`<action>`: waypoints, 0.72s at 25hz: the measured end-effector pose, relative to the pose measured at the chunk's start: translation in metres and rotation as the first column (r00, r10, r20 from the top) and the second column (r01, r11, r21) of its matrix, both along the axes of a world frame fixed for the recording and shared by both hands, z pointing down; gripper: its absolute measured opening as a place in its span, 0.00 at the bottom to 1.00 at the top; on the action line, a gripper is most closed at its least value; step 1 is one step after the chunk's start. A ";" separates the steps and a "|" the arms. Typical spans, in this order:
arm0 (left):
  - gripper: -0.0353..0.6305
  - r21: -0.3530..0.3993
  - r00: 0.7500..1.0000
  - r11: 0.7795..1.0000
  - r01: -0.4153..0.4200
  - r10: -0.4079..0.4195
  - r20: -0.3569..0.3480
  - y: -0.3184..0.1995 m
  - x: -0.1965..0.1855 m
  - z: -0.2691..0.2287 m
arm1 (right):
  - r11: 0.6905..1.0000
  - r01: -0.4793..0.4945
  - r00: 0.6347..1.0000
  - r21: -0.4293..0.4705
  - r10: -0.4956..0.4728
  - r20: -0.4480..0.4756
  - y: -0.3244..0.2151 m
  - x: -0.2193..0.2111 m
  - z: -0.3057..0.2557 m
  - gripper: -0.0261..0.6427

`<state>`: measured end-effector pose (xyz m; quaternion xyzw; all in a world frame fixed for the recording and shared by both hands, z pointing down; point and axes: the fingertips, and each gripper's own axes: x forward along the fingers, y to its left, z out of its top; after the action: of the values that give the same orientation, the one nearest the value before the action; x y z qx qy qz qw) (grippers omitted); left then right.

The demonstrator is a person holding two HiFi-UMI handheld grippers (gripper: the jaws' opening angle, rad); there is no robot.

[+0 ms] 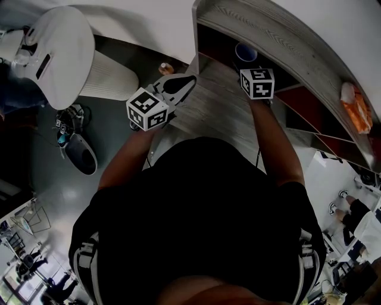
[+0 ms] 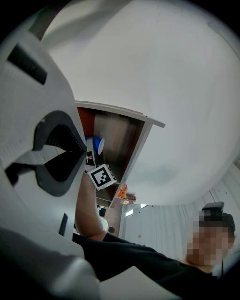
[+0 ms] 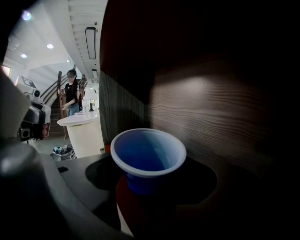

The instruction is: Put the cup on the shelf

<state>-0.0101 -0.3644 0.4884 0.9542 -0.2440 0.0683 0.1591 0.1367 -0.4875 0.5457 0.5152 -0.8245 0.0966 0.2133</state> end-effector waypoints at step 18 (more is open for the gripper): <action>0.08 -0.002 1.000 1.000 -0.009 0.009 -0.002 0.006 0.002 0.001 | 1.000 -0.016 1.000 0.003 0.016 0.024 0.003 0.004 0.000 0.51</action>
<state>-0.0083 -0.3581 0.4891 0.9551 -0.2396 0.0685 0.1600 0.1407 -0.4844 0.5458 0.5207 -0.8232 0.1030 0.2016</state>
